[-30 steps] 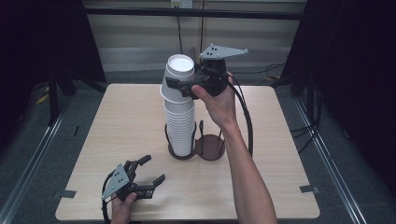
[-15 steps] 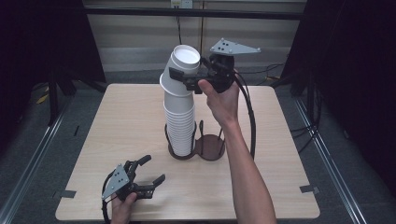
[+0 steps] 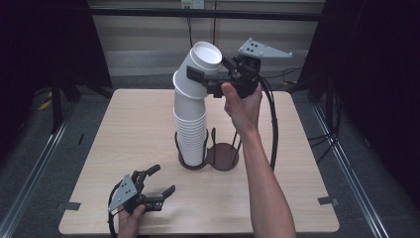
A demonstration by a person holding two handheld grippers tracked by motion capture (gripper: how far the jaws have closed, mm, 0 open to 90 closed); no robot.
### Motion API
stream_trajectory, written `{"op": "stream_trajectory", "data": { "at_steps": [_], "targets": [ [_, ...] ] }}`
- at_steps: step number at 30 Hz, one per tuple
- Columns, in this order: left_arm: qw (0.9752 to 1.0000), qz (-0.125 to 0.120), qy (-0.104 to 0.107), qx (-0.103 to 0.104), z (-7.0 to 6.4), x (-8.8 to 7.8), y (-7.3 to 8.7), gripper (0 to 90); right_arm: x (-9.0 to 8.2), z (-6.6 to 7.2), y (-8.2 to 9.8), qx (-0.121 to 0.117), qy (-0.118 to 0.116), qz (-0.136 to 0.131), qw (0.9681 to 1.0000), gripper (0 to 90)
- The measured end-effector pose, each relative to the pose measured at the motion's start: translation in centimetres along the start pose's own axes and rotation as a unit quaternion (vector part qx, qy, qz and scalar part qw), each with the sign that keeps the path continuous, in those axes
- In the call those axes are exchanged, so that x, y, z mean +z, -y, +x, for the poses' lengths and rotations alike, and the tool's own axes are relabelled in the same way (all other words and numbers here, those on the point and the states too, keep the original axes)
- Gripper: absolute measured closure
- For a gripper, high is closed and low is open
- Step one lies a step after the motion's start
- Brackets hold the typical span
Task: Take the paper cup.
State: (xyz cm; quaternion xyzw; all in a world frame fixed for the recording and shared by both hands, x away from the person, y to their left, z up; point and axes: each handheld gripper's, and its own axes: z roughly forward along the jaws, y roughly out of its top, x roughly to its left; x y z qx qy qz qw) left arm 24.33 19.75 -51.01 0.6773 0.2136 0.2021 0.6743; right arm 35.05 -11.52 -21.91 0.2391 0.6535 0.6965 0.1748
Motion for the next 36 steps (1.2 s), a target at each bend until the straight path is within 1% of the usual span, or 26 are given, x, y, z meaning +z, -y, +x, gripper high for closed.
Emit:
{"op": "stream_trajectory", "data": {
  "at_steps": [6, 8, 10, 11, 13, 14, 15, 16, 17, 18, 19, 21, 22, 23, 25, 26, 28, 29, 30, 31, 32, 33, 34, 36],
  "targets": [
    [1.0000, 0.000, -0.001, 0.000, 0.0, 0.0, 0.0, 15.6, -0.7, 0.0, 0.0, -0.001, -0.002, 0.000, 1.0000, 21.0],
    [1.0000, -0.001, -0.001, -0.001, 0.0, 0.0, 0.0, 15.6, -1.4, 0.0, -0.1, 0.000, -0.001, -0.005, 1.0000, 21.0],
    [1.0000, -0.001, -0.001, -0.001, 0.0, 0.0, 0.0, 15.6, -1.5, 0.0, -0.1, -0.001, -0.001, -0.005, 1.0000, 21.0],
    [1.0000, 0.001, -0.002, 0.001, 0.0, 0.0, 0.0, 15.5, -2.1, 0.1, -0.1, -0.003, 0.002, -0.003, 1.0000, 21.0],
    [1.0000, 0.000, -0.004, -0.001, -0.1, 0.0, 0.0, 15.5, -2.7, 0.2, 0.1, -0.004, 0.004, -0.002, 1.0000, 21.0],
    [1.0000, 0.000, -0.004, -0.001, -0.1, 0.0, 0.0, 15.5, -2.7, 0.2, 0.1, -0.004, 0.004, -0.002, 1.0000, 21.0],
    [1.0000, 0.000, -0.006, 0.001, -0.1, 0.0, 0.0, 15.5, -3.4, 0.3, 0.2, -0.004, 0.007, -0.001, 1.0000, 21.0],
    [1.0000, 0.000, -0.006, 0.001, -0.1, 0.0, 0.0, 15.5, -3.4, 0.3, 0.2, -0.004, 0.007, -0.001, 1.0000, 21.0],
    [1.0000, -0.002, -0.005, -0.001, -0.1, 0.0, 0.0, 15.5, -4.1, 0.3, 0.3, -0.004, 0.007, -0.003, 1.0000, 21.0],
    [1.0000, -0.002, -0.005, -0.001, -0.1, 0.0, 0.0, 15.4, -4.4, 0.3, 0.3, -0.003, 0.008, -0.004, 1.0000, 21.0],
    [1.0000, -0.001, 0.001, 0.000, 0.0, 0.0, 0.0, 15.5, -4.7, 0.3, 0.4, -0.005, 0.009, -0.002, 0.9999, 21.0],
    [1.0000, -0.002, 0.000, -0.002, 0.0, 0.0, 0.0, 15.5, -4.9, 0.3, 0.5, -0.005, 0.010, -0.001, 0.9999, 21.0],
    [1.0000, 0.001, 0.000, 0.003, 0.0, 0.0, 0.0, 15.6, -5.4, 0.4, 0.8, -0.005, 0.011, 0.004, 0.9999, 21.0],
    [1.0000, 0.000, -0.001, 0.000, 0.0, 0.0, 0.0, 15.6, -5.4, 0.4, 0.8, -0.005, 0.011, 0.004, 0.9999, 21.0],
    [1.0000, 0.002, -0.002, 0.001, 0.0, 0.0, 0.0, 15.6, -5.8, 0.7, 1.2, -0.010, 0.007, 0.013, 0.9998, 21.0],
    [1.0000, 0.004, 0.000, -0.002, 0.0, 0.1, 0.0, 15.7, -6.1, 1.0, 1.6, -0.013, 0.006, 0.017, 0.9997, 21.0],
    [1.0000, 0.006, -0.002, -0.002, 0.0, 0.1, -0.1, 15.6, -6.3, 1.0, 1.7, -0.013, 0.005, 0.018, 0.9997, 21.0],
    [0.9999, 0.011, -0.001, -0.002, 0.0, 0.2, -0.1, 15.5, -6.6, 1.2, 2.1, -0.013, 0.003, 0.022, 0.9997, 21.0],
    [0.9999, 0.015, -0.001, -0.005, 0.0, 0.3, -0.1, 15.5, -6.6, 1.2, 2.1, -0.013, 0.003, 0.022, 0.9997, 21.0],
    [0.9997, 0.023, -0.001, 0.004, 0.2, 0.4, -0.2, 15.3, -6.7, 1.2, 2.2, -0.015, 0.004, 0.027, 0.9995, 21.0],
    [0.9994, 0.034, 0.009, -0.007, 0.2, 0.7, -0.3, 15.3, -7.0, 1.4, 2.6, -0.017, 0.004, 0.034, 0.9993, 21.0],
    [0.9994, 0.034, 0.009, -0.007, 0.2, 0.7, -0.3, 15.4, -7.0, 1.4, 2.6, -0.017, 0.004, 0.034, 0.9993, 21.0],
    [0.9991, 0.038, 0.011, -0.013, 0.1, 0.9, -0.4, 15.5, -7.3, 1.6, 2.9, -0.020, 0.005, 0.037, 0.9991, 21.0],
    [0.9990, 0.041, 0.011, -0.011, 0.1, 0.9, -0.5, 15.4, -7.5, 1.7, 3.1, -0.018, 0.004, 0.035, 0.9992, 21.0]
  ]
}}
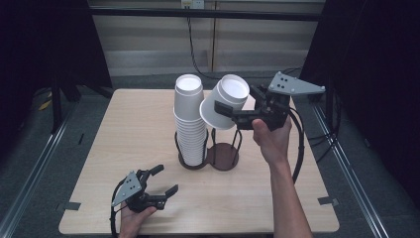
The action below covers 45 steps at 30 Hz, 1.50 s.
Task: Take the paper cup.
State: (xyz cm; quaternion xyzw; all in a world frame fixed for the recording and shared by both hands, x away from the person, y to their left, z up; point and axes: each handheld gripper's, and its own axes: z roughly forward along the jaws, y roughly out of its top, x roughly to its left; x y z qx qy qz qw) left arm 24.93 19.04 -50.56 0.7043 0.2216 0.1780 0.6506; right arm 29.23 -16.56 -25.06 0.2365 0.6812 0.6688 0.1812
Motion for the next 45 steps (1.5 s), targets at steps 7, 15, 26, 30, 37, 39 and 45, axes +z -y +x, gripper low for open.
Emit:
{"op": "stream_trajectory", "data": {
  "at_steps": [7, 15, 26, 30, 37, 39, 45],
  "targets": [
    [0.9996, 0.005, 0.027, -0.003, 0.0, 0.3, -1.1, 16.8, -0.8, -0.1, 2.2, 0.013, 0.001, 0.011, 0.9999, 21.0],
    [0.9988, 0.002, 0.048, -0.010, -0.3, 0.7, -2.5, 16.8, -0.8, 0.6, 4.7, 0.017, -0.007, 0.031, 0.9993, 21.0],
    [0.9976, 0.010, 0.069, 0.003, -0.6, 1.4, -3.4, 17.2, 0.2, 0.9, 8.6, 0.032, -0.025, 0.060, 0.9974, 21.1],
    [0.9971, 0.010, 0.075, 0.009, -0.8, 1.4, -3.4, 17.1, 0.4, 1.3, 9.8, 0.041, -0.030, 0.059, 0.9969, 21.1],
    [0.9963, 0.005, 0.085, 0.013, -1.2, 1.9, -4.0, 16.0, 0.8, 1.5, 12.2, 0.058, -0.037, 0.069, 0.9952, 21.1],
    [0.9959, 0.007, 0.088, 0.018, -1.3, 2.1, -4.3, 15.9, 0.9, 1.5, 12.4, 0.059, -0.037, 0.071, 0.9950, 21.1],
    [0.9958, 0.008, 0.088, 0.024, -1.8, 2.8, -4.5, 15.8, 1.1, 2.1, 13.5, 0.059, -0.038, 0.076, 0.9947, 21.1]
  ]
}}
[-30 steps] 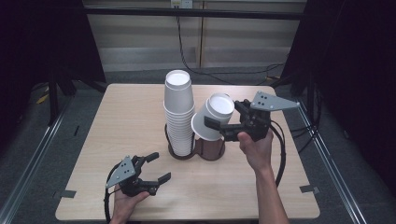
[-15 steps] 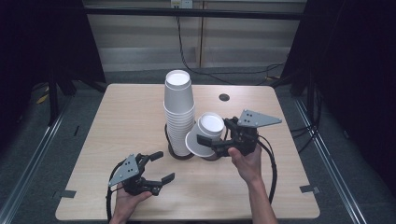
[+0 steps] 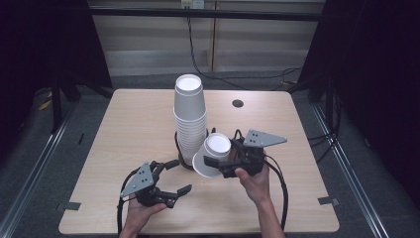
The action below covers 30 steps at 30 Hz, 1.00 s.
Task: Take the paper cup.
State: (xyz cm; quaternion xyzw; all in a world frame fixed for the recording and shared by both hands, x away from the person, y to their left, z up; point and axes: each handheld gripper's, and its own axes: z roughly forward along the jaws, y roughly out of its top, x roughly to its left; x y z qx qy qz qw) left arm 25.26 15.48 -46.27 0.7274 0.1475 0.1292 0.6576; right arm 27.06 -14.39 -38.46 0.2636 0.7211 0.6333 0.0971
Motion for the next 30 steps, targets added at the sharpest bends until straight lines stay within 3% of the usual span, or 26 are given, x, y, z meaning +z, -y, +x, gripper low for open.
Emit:
{"op": "stream_trajectory", "data": {
  "at_steps": [18, 30],
  "targets": [
    [0.9996, 0.002, 0.027, -0.009, -0.3, 1.5, -0.3, 15.1, 2.0, 1.1, 2.1, 0.007, -0.027, 0.011, 0.9995, 21.2],
    [0.9996, 0.008, 0.025, -0.013, -0.4, 2.4, -0.5, 10.9, 3.4, 1.6, 2.8, 0.007, -0.044, 0.020, 0.9988, 21.2]
  ]
}}
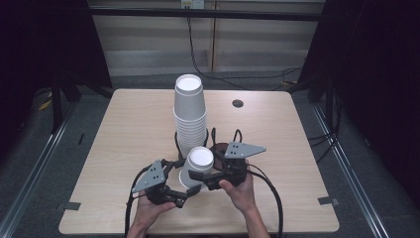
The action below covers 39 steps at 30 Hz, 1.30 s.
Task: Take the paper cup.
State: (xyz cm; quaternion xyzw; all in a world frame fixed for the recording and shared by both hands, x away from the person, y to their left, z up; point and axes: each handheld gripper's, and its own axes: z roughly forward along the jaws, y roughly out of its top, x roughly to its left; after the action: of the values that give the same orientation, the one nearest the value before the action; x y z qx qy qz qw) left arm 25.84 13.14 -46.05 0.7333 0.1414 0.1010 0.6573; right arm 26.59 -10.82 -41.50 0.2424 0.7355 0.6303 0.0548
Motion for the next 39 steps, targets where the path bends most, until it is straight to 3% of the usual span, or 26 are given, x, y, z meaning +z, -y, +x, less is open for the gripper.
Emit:
{"op": "stream_trajectory", "data": {
  "at_steps": [7, 21, 24, 33, 39],
  "targets": [
    [1.0000, -0.005, -0.002, -0.004, -0.1, 0.6, -0.2, 10.4, 0.4, 0.2, 0.1, 0.001, -0.007, -0.001, 1.0000, 21.2],
    [1.0000, 0.009, 0.000, -0.002, 0.1, 0.7, -0.3, 15.8, 0.5, 0.1, 0.0, -0.002, -0.007, -0.002, 1.0000, 18.6],
    [0.9999, 0.010, 0.008, -0.007, 0.1, 0.8, -0.3, 16.1, 0.5, 0.2, 0.0, 0.001, -0.006, -0.001, 1.0000, 13.1],
    [0.9995, 0.028, 0.012, -0.009, 0.2, 0.3, -0.3, 16.5, 0.0, 0.2, 0.0, 0.003, -0.003, 0.000, 1.0000, 13.2],
    [0.9983, 0.057, 0.014, -0.002, 0.5, -0.1, -0.4, 16.8, -0.9, -0.2, 0.9, 0.002, -0.005, -0.001, 1.0000, 12.6]
  ]
}}
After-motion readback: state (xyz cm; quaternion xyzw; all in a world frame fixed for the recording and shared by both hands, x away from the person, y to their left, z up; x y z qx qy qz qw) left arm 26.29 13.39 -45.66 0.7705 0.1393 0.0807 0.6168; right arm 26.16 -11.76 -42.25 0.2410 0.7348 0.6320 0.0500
